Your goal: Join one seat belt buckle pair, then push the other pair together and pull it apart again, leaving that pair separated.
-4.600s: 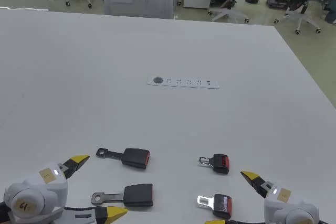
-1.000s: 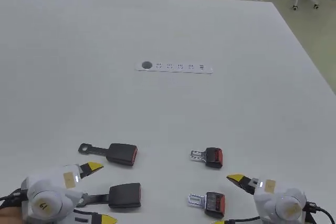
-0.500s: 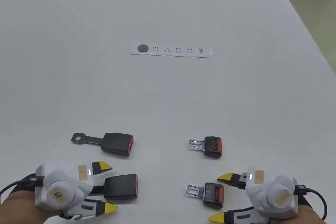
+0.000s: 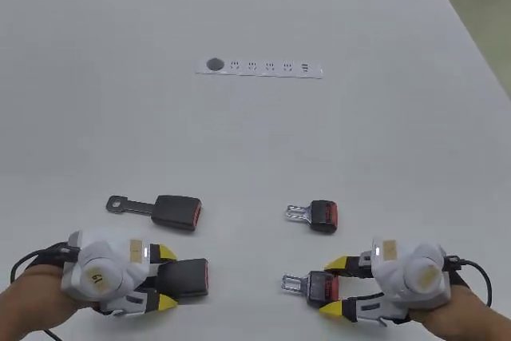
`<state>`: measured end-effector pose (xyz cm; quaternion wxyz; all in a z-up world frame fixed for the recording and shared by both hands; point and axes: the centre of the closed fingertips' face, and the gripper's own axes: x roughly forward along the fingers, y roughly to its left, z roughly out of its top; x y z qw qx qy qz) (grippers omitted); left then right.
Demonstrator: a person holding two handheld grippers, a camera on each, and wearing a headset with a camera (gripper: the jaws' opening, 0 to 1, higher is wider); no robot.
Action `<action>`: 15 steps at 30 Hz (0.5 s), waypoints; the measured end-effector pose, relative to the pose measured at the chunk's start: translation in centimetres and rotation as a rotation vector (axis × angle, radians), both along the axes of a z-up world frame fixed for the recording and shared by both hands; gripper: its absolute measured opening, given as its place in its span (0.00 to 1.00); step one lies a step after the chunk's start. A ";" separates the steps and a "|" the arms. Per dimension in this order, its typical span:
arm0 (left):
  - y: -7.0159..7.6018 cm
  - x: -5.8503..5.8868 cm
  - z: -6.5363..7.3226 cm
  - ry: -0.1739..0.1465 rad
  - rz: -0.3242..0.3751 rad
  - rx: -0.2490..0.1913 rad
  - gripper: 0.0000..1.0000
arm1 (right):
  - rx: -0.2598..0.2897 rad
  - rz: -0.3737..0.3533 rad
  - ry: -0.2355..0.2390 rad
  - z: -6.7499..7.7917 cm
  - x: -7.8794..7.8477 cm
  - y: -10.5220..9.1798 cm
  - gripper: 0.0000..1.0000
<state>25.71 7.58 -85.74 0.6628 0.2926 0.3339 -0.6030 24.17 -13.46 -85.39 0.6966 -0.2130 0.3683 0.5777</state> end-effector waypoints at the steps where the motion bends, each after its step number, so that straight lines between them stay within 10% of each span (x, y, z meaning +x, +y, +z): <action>1: -0.1 -0.1 0.0 -0.001 -0.017 0.000 0.35 | 0.002 0.016 -0.001 0.0 0.0 0.0 0.35; 15: 0.1 -0.1 -0.1 0.015 -0.157 0.021 0.34 | 0.010 0.101 -0.009 0.0 0.1 -0.4 0.34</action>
